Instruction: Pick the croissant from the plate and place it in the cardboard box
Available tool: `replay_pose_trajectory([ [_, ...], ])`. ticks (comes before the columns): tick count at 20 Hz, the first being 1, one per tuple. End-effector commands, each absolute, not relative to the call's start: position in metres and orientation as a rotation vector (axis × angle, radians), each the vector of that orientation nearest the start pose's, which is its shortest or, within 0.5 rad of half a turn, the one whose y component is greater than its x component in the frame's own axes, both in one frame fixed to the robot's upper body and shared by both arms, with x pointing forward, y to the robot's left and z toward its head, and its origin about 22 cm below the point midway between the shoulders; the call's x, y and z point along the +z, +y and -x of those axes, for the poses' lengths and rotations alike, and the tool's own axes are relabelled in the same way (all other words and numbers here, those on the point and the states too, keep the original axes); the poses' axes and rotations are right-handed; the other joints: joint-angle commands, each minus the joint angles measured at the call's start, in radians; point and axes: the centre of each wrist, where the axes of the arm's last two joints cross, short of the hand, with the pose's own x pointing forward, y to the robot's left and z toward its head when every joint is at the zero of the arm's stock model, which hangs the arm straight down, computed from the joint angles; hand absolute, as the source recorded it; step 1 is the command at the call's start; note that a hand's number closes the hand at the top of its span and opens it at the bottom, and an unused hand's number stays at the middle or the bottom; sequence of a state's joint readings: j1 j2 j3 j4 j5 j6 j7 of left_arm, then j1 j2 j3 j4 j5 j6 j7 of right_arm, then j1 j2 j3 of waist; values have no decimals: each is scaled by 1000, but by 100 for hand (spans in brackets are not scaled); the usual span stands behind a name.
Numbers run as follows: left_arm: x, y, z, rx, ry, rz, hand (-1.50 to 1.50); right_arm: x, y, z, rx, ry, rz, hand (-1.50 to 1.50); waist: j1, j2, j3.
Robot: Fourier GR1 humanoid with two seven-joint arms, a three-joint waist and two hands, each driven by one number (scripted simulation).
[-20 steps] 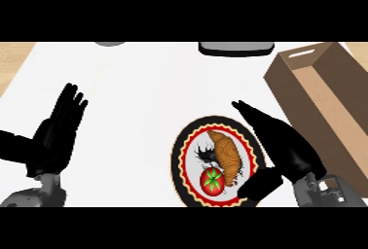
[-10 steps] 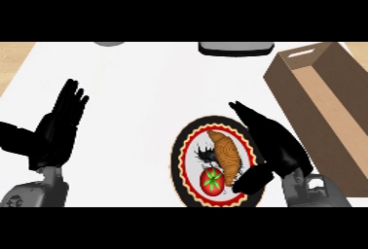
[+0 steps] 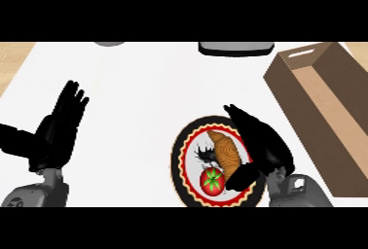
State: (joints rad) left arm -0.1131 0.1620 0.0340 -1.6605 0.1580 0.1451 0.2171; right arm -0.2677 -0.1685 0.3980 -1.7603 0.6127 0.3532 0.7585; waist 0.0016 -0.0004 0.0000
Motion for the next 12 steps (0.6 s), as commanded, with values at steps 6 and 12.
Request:
replay_pose_trajectory([
  [6, 62, 252, -255, 107, -1554, -68, 0, 78, -139, -285, 1068, -1101, 548, -150, 3, 0, 0],
  [12, 64, 257, -250, 104, -1535, -66, 0, 79, -161, -266, 1058, -1099, 524, -150, 0, -1, 0],
])
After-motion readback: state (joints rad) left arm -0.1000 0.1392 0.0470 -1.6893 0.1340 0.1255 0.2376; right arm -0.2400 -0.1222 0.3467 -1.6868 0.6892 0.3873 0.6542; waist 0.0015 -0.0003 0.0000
